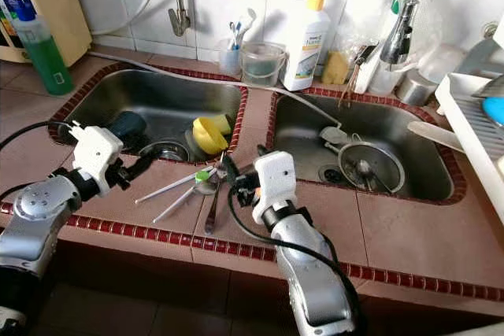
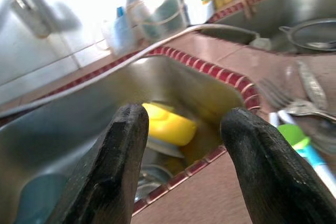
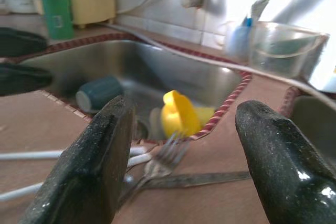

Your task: Kitchen organization

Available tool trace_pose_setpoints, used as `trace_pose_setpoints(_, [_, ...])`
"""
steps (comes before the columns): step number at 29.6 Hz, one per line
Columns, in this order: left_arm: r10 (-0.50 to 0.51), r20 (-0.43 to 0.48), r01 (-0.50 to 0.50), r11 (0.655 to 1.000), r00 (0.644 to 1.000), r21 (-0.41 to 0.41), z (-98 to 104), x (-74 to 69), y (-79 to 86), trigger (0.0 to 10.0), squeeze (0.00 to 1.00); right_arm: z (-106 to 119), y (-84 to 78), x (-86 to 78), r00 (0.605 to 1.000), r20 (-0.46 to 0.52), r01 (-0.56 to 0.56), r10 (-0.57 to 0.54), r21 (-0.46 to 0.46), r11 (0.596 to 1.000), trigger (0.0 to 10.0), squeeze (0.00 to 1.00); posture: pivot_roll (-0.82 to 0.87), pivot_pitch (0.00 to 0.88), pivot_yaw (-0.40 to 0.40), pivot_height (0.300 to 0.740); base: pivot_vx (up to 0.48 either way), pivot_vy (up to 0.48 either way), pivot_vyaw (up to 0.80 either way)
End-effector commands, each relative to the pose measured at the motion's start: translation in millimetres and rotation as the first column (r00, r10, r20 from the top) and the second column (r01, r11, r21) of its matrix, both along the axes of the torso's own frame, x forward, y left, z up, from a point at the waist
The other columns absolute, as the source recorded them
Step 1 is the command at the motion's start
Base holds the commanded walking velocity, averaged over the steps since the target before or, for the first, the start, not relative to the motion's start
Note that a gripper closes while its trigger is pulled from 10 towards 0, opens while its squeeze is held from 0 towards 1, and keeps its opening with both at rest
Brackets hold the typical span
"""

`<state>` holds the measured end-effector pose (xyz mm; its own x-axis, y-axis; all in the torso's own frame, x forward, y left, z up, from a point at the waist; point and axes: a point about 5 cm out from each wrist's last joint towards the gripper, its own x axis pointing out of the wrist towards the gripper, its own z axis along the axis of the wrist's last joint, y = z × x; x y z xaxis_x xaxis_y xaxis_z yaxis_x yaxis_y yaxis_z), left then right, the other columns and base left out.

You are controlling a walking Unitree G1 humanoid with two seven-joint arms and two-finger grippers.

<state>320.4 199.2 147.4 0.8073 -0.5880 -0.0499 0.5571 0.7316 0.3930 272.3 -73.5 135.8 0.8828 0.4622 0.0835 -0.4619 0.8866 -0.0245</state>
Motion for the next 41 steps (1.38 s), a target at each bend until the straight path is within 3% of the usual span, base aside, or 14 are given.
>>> trace_pose_setpoints(1, [-0.022, 0.008, 0.022, 0.999, 1.000, 0.046, -3, -3.3, 2.0, 10.0, 0.00, -1, -1.0, -3.6, 1.000, -0.009, -0.020, 0.019, -0.021, 1.000, 10.0, 0.00, -0.07, 0.079, -0.044, 0.740, 0.000, 0.000, 0.00])
trace_pose_setpoints(12, [-0.058, -0.018, 0.059, 0.996, 0.998, 0.071, -8, -14.8, 12.9, 10.0, 0.00, -13, 7.3, -23.9, 0.985, -0.079, -0.156, 0.152, -0.055, 0.986, 10.0, 0.00, -0.06, 0.104, -0.042, 0.740, 0.000, 0.000, 0.00])
trace_pose_setpoints(14, [-0.052, -0.074, 0.059, 0.994, 0.996, 0.091, -18, -22.1, 21.7, 10.0, 0.00, -15, 8.8, -33.7, 0.976, -0.091, -0.204, 0.198, -0.058, 0.977, 10.0, 0.00, -0.06, 0.111, -0.042, 0.740, 0.000, 0.000, 0.00])
trace_pose_setpoints(28, [-0.089, -0.186, 0.111, 0.988, 0.979, 0.110, -32, -28.8, 24.2, 10.0, 0.00, -13, 8.9, -38.7, 0.975, -0.098, -0.206, 0.199, -0.062, 0.977, 10.0, 0.00, -0.07, 0.123, -0.031, 0.740, 0.000, 0.000, 0.00])
trace_pose_setpoints(39, [-0.171, -0.312, 0.212, 0.972, 0.934, 0.101, -43, -30.5, 14.6, 10.0, 0.00, -11, 7.1, -41.7, 0.979, -0.100, -0.182, 0.176, -0.062, 0.981, 10.0, 0.00, -0.10, 0.118, -0.008, 0.740, 0.000, 0.000, 0.00])
trace_pose_setpoints(41, [-0.142, -0.283, 0.168, 0.983, 0.949, 0.071, -35, -21.4, 15.0, 10.0, 0.00, -11, 6.4, -41.5, 0.981, -0.099, -0.171, 0.165, -0.058, 0.984, 10.0, 0.00, -0.10, 0.120, -0.005, 0.740, 0.000, 0.000, 0.00])
